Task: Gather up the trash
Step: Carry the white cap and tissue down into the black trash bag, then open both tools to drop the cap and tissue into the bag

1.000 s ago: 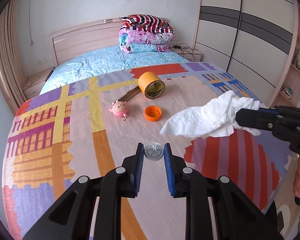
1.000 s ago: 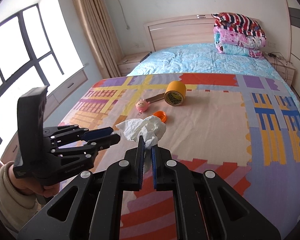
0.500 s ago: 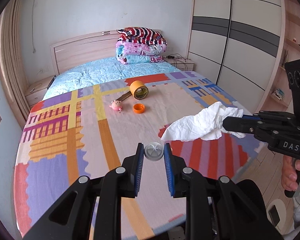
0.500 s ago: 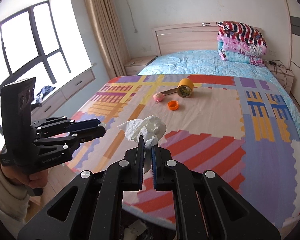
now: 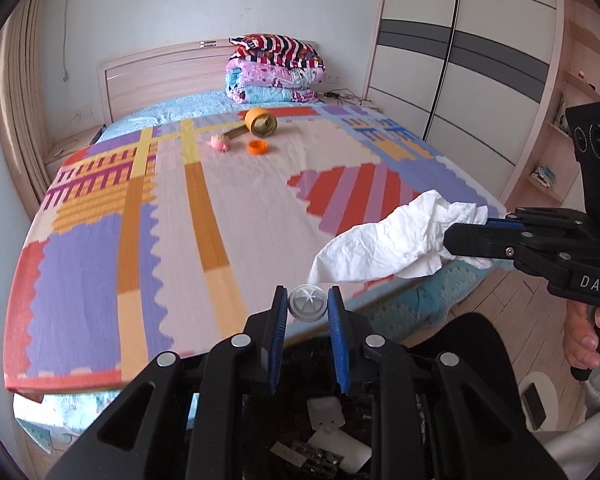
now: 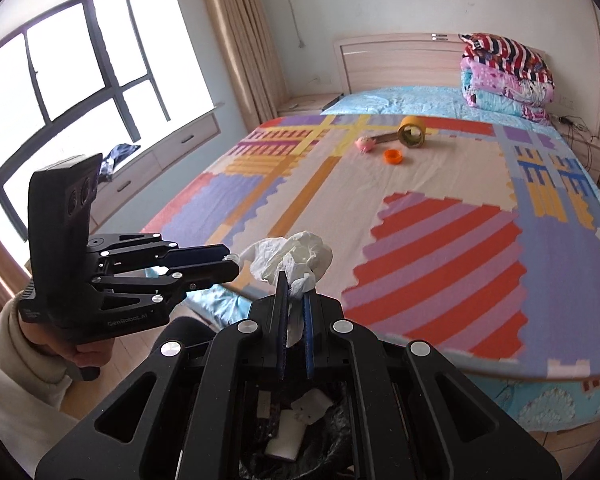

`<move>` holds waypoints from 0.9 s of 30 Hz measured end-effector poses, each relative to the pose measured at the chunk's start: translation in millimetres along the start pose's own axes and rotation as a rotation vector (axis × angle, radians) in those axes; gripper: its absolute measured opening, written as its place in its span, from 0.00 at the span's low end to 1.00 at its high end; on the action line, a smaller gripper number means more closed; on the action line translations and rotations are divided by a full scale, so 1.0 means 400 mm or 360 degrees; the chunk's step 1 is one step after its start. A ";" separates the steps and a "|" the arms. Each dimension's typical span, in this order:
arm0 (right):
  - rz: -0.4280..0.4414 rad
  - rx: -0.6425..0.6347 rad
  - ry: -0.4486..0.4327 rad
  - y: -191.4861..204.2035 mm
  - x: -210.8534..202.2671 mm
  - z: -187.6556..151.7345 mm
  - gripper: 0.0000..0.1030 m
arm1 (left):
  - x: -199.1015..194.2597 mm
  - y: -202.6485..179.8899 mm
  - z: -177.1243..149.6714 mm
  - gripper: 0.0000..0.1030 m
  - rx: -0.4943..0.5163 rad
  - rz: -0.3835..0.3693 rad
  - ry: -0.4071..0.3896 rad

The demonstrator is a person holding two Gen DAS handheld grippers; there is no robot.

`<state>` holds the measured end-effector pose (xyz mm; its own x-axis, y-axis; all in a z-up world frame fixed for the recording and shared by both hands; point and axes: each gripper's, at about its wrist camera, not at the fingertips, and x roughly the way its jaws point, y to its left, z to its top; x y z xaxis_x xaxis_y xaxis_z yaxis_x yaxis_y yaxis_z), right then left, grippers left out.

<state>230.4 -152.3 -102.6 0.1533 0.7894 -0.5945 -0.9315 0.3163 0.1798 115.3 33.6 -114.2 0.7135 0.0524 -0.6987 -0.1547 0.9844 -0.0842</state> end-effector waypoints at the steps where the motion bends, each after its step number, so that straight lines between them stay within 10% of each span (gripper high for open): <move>1: -0.0009 -0.0003 0.0026 0.001 0.010 -0.016 0.07 | 0.010 0.000 -0.019 0.19 -0.0006 -0.0003 0.0033; 27: -0.0119 -0.0095 0.0609 0.052 0.217 -0.287 0.08 | 0.232 0.044 -0.346 0.20 -0.0183 -0.0030 0.0626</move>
<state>186.5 -137.7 -240.5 0.0981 0.5087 -0.8554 -0.9417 0.3254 0.0855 84.1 32.5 -278.7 0.4048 -0.0557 -0.9127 -0.2353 0.9582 -0.1628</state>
